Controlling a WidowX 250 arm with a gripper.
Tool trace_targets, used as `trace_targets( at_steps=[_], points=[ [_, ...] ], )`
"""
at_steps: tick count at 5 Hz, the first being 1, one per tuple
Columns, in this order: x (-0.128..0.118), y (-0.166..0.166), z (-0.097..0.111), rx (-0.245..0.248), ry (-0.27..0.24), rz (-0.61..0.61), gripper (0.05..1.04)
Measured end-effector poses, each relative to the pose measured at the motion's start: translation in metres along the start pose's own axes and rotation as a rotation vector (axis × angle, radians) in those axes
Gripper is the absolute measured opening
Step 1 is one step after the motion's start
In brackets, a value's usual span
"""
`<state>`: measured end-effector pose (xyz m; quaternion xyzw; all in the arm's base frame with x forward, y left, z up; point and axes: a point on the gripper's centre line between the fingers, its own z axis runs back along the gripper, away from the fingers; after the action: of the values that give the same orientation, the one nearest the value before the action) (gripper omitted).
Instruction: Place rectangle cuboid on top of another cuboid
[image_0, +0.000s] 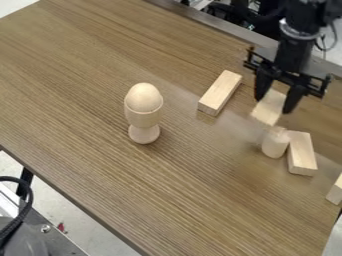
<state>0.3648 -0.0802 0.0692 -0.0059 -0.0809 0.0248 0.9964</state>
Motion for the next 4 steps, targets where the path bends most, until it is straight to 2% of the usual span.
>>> trace_targets(
  at_steps=[1, 3, 4],
  points=[
    [0.018, 0.020, 0.006, -0.006, -0.049, 0.059, 0.542],
    [0.032, 0.059, -0.009, 0.018, -0.064, 0.162, 0.542],
    [0.032, 0.069, -0.014, 0.015, -0.046, 0.156, 0.542]
  ],
)
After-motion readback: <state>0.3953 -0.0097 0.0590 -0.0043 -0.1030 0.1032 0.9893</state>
